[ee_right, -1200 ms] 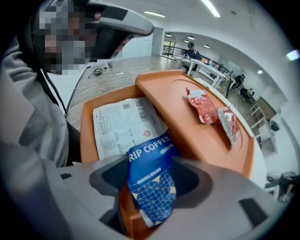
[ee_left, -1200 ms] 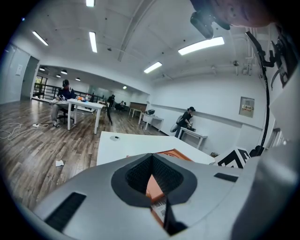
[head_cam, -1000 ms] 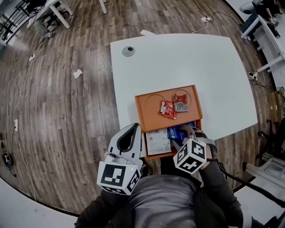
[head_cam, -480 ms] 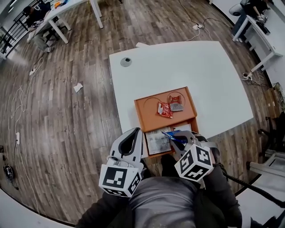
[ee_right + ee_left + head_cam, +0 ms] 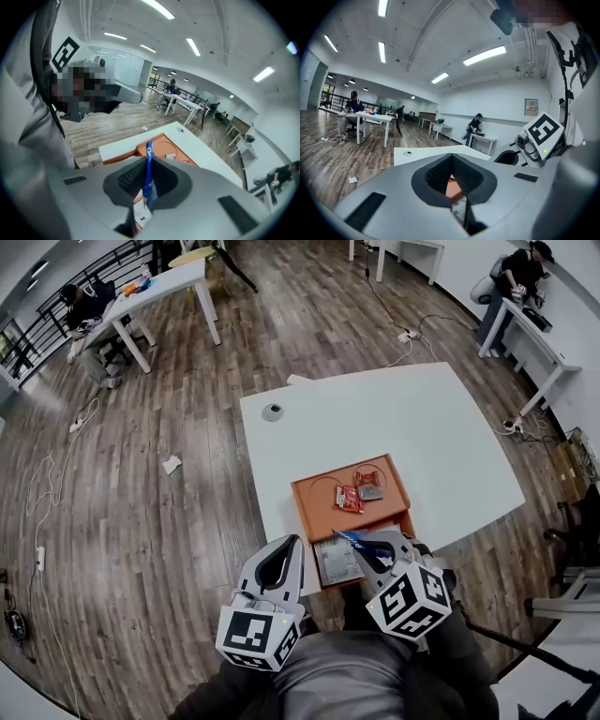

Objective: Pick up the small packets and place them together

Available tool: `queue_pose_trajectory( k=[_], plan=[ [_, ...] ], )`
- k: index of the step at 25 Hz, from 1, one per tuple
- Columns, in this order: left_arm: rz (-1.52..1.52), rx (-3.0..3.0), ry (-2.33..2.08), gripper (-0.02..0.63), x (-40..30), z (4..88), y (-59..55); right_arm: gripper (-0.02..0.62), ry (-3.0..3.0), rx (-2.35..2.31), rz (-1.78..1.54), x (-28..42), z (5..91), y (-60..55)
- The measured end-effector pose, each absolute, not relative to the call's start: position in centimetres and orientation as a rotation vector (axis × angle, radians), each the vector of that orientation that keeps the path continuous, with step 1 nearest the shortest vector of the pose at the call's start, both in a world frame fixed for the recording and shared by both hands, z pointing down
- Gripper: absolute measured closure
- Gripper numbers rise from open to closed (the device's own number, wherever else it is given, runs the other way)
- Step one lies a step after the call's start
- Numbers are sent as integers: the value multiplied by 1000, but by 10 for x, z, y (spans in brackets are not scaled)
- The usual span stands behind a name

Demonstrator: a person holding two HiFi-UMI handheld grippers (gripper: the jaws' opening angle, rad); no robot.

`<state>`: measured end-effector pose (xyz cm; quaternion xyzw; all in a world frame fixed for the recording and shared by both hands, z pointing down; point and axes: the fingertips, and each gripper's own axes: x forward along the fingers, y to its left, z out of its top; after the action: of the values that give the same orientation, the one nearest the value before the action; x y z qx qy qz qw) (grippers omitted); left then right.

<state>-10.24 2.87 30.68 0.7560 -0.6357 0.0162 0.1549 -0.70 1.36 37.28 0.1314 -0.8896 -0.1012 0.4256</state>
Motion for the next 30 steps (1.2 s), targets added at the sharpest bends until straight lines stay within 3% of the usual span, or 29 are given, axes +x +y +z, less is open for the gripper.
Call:
queue_pose_trajectory(
  k=[9,20,30],
  plan=[
    [43,2099,-1900,604,-123,306,22,565,-2281,565,-367,-16,332,-50],
    [32,1905,-1994,604,-169,323,13,563,-2154,448,-399,-60,389,-87],
    [17,1845,-1986,604,-189,338,14,409,-2189,214,-208,-84,425,-60]
  ],
)
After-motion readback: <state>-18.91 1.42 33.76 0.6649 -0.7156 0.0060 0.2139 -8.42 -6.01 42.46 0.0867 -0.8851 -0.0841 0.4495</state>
